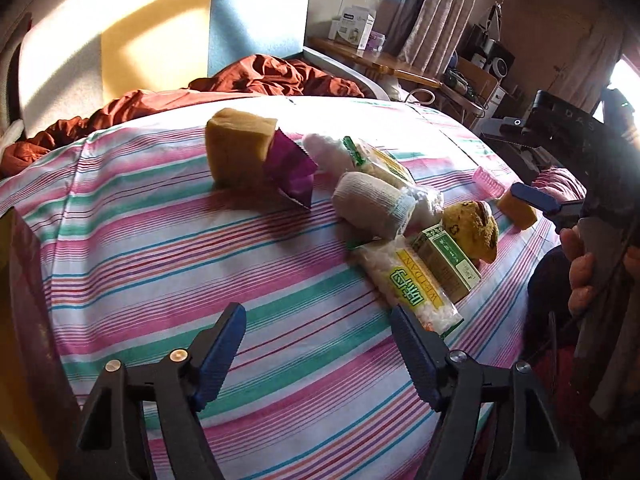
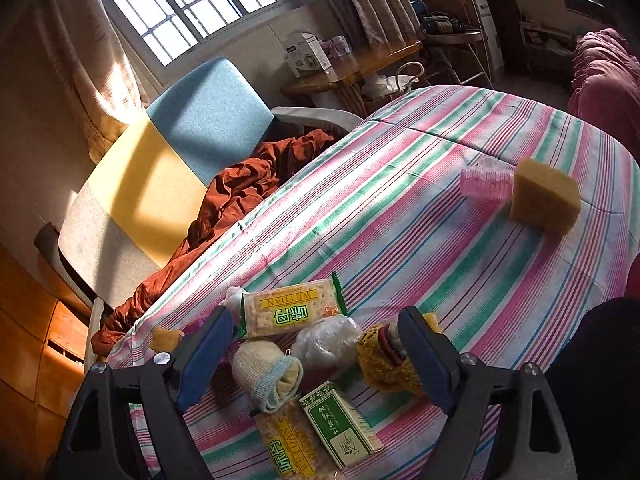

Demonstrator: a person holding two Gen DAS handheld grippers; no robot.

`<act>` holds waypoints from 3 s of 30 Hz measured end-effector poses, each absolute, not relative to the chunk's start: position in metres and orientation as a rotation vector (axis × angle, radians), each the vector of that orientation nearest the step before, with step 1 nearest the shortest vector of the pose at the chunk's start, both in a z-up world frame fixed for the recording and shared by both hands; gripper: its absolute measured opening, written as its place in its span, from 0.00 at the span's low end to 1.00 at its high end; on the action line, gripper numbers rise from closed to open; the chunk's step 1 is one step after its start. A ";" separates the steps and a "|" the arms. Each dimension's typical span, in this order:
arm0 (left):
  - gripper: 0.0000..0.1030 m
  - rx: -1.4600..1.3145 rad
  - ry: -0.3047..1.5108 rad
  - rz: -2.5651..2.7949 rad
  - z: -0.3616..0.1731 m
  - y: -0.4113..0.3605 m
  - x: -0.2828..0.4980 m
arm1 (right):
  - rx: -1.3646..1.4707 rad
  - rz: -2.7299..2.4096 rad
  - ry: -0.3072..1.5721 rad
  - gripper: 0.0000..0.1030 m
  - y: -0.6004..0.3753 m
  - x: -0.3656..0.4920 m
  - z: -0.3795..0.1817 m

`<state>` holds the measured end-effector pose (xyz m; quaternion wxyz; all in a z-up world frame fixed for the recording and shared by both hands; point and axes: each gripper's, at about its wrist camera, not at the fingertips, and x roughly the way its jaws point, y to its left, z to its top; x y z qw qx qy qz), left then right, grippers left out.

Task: Organize objects
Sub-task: 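Grasp the WEIDAN snack packet with the left gripper, then grasp the green-white box with the right gripper while the left gripper holds the snack packet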

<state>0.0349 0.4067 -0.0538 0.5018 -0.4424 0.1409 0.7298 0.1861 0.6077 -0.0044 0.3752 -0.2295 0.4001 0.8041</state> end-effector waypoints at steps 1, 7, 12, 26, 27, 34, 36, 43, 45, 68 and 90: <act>0.68 -1.081 0.347 1.745 -0.056 0.416 0.037 | -0.581 2.054 1.038 0.84 0.609 0.188 -0.005; 0.67 -1.118 0.393 1.670 -0.071 0.470 0.055 | -0.578 2.053 1.066 0.84 0.613 0.190 -0.007; 0.70 -1.170 0.445 1.674 -0.088 0.501 0.064 | -0.598 2.058 1.071 0.84 0.613 0.187 -0.009; 0.53 -0.972 0.466 1.801 -0.091 0.399 0.058 | -0.798 2.164 1.090 0.84 0.603 0.154 -0.022; 0.53 -0.971 0.452 1.810 -0.090 0.386 0.057 | -0.818 2.167 1.087 0.84 0.602 0.151 -0.024; 0.53 -0.931 0.404 1.864 -0.095 0.343 0.058 | -0.956 2.126 1.065 0.79 0.596 0.141 -0.037; 0.53 -0.921 0.392 1.874 -0.096 0.344 0.059 | -1.011 2.100 1.053 0.75 0.594 0.138 -0.043; 0.53 -0.878 0.377 1.881 -0.097 0.341 0.061 | -1.219 1.943 0.960 0.62 0.593 0.128 -0.068; 0.53 -0.878 0.363 1.875 -0.098 0.340 0.059 | -1.267 1.929 0.926 0.63 0.590 0.123 -0.073; 0.53 -0.836 0.373 1.892 -0.099 0.339 0.064 | -1.614 2.161 0.641 0.30 0.534 0.082 -0.087; 0.54 -0.829 0.390 1.899 -0.100 0.337 0.067 | -1.607 2.156 0.603 0.31 0.545 0.087 -0.086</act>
